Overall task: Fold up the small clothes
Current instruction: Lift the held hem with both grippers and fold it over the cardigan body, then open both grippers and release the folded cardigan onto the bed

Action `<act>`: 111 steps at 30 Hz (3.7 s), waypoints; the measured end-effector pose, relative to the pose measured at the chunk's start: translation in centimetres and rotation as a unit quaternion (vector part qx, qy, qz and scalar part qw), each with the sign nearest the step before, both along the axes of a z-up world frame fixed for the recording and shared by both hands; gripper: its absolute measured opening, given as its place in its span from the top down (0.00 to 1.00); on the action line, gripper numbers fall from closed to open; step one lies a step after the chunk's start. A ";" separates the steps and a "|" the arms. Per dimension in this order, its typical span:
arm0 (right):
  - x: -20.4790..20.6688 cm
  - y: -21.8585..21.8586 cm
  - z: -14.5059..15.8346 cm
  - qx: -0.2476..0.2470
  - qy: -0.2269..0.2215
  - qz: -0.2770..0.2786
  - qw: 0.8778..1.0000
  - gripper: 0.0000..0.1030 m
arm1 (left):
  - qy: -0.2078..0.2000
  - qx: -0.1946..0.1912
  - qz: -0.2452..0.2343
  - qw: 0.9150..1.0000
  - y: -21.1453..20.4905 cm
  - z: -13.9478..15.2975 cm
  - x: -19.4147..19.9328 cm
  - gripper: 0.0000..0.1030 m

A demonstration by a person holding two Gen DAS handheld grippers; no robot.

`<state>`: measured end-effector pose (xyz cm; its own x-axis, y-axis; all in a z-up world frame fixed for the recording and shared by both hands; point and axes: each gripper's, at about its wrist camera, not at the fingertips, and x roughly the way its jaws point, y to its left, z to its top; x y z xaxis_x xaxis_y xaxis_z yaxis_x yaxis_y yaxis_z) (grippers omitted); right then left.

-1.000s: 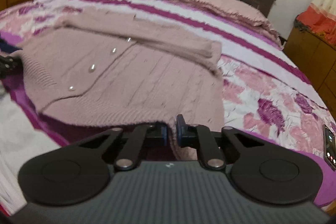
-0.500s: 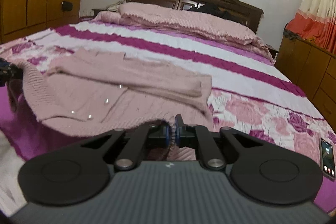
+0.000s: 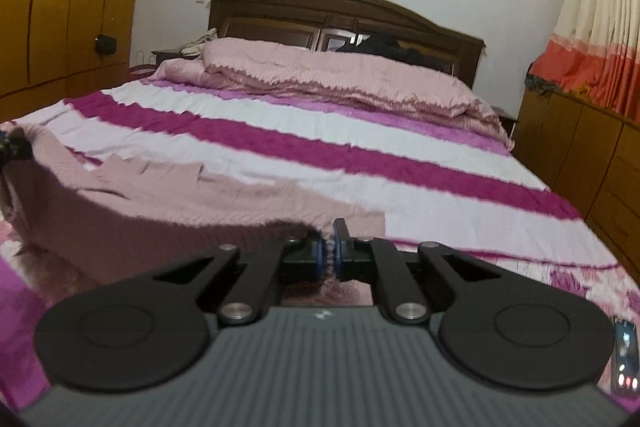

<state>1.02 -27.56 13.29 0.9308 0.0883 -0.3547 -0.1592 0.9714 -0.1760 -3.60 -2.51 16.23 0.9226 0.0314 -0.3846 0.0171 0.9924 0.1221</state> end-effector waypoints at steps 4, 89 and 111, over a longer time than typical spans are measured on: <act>2.6 0.6 0.3 -0.010 -0.011 -0.003 1.000 0.93 | -0.015 0.009 0.003 1.000 -0.3 1.1 3.3 0.91; 23.9 -3.1 -10.8 -0.067 0.101 -0.086 0.989 0.86 | 0.116 0.030 0.159 0.980 11.1 -12.2 27.7 0.88; 15.7 -7.8 -9.3 0.156 0.135 -0.058 0.977 0.29 | 0.191 -0.076 0.111 0.972 10.5 -7.9 16.5 0.46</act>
